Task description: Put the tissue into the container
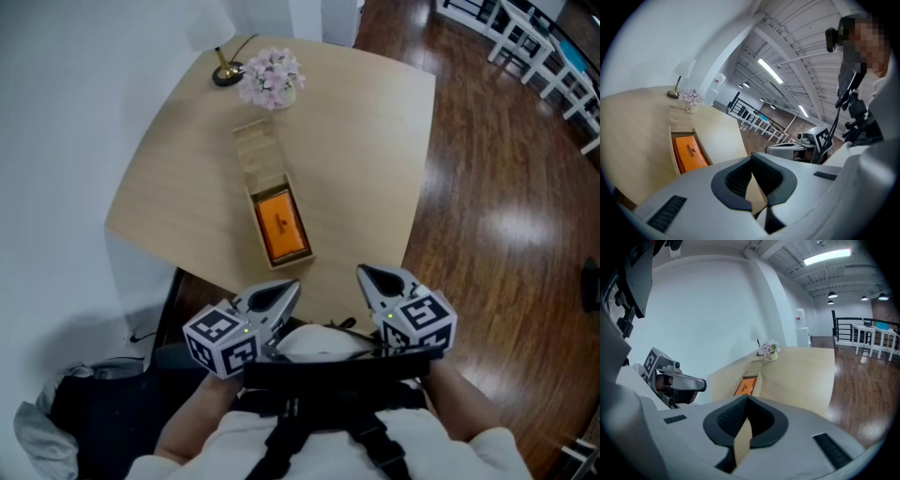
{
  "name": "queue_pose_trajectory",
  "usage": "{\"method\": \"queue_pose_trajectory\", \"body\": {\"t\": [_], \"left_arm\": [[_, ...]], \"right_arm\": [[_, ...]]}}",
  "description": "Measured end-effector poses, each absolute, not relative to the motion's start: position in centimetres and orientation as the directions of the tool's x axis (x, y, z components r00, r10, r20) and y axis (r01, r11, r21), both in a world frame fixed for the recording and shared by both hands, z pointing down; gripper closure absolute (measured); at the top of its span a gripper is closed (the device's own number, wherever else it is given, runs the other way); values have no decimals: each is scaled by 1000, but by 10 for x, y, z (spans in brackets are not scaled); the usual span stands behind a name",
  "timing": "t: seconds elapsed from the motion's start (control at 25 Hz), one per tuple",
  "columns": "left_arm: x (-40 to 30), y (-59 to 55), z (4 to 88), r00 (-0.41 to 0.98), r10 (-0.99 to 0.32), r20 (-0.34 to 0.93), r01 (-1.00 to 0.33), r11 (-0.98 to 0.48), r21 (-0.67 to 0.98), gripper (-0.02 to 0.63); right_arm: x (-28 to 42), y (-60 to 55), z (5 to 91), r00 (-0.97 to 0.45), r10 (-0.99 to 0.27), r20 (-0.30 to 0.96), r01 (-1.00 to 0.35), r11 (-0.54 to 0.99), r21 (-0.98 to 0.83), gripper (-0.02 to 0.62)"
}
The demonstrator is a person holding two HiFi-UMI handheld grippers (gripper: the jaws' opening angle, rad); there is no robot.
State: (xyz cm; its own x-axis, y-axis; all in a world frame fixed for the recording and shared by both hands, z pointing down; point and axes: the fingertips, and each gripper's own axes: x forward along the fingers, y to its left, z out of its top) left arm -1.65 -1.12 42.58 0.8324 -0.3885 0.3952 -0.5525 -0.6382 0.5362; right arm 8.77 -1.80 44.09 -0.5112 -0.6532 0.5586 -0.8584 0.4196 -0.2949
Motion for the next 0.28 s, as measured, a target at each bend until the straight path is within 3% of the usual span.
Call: {"method": "queue_pose_trajectory", "body": {"t": [0.28], "left_arm": [[-17, -11, 428, 838, -380, 390, -543, -647, 536, 605]], "right_arm": [[86, -16, 442, -503, -656, 563, -863, 416, -286, 594]]}}
